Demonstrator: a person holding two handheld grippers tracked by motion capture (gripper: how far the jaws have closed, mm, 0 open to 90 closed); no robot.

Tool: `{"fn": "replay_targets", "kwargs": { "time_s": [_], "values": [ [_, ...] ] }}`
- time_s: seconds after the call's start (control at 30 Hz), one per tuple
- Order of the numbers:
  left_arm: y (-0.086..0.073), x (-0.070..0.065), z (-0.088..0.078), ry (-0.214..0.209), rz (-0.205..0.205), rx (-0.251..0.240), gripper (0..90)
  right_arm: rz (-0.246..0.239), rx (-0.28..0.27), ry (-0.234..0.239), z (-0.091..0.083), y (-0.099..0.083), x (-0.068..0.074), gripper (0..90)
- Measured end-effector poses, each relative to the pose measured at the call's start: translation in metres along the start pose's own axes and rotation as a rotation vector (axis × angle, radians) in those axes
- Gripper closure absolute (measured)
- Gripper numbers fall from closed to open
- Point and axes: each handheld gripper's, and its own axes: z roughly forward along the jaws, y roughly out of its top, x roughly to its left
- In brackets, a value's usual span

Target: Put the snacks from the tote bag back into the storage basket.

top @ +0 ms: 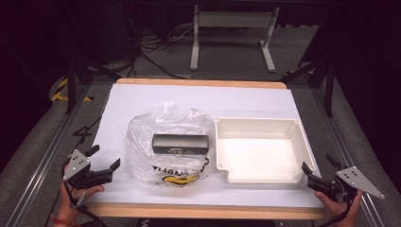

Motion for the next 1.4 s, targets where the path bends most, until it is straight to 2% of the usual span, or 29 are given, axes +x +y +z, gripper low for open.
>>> {"fn": "replay_targets", "kwargs": {
  "time_s": [0.23,0.33,0.57,0.7,0.9,1.07,1.17,1.2,1.4],
  "values": [
    [0.0,-0.003,-0.001,-0.002,0.009,0.0,8.7,-0.01,0.011,-0.001,0.001,0.002,0.001,13.4],
    [0.001,-0.004,-0.002,-0.007,0.025,0.002,8.7,-0.019,0.02,0.026,0.002,0.004,0.003,14.4],
    [0.0,-0.005,-0.002,-0.009,0.027,0.002,8.8,-0.031,0.032,0.079,0.001,0.011,0.003,17.4],
    [-0.001,-0.005,0.0,-0.012,0.025,0.0,8.9,-0.045,0.039,0.093,0.002,0.015,0.003,19.7],
    [-0.001,-0.005,0.0,-0.016,0.024,-0.002,9.0,-0.085,0.055,0.121,0.003,0.031,0.006,22.5],
    [-0.001,-0.004,-0.002,-0.017,0.027,-0.012,9.3,-0.101,0.049,0.156,0.002,0.044,0.008,22.6],
    [-0.001,-0.004,-0.002,-0.02,0.018,-0.015,9.3,-0.11,0.042,0.161,0.002,0.05,0.01,22.9],
    [-0.001,-0.003,-0.002,-0.018,0.021,-0.012,9.3,-0.106,0.036,0.187,0.003,0.058,0.011,22.9],
    [-0.002,-0.004,0.0,-0.026,0.021,-0.007,9.3,-0.159,0.046,0.262,0.019,0.085,0.024,22.9]
  ]
}}
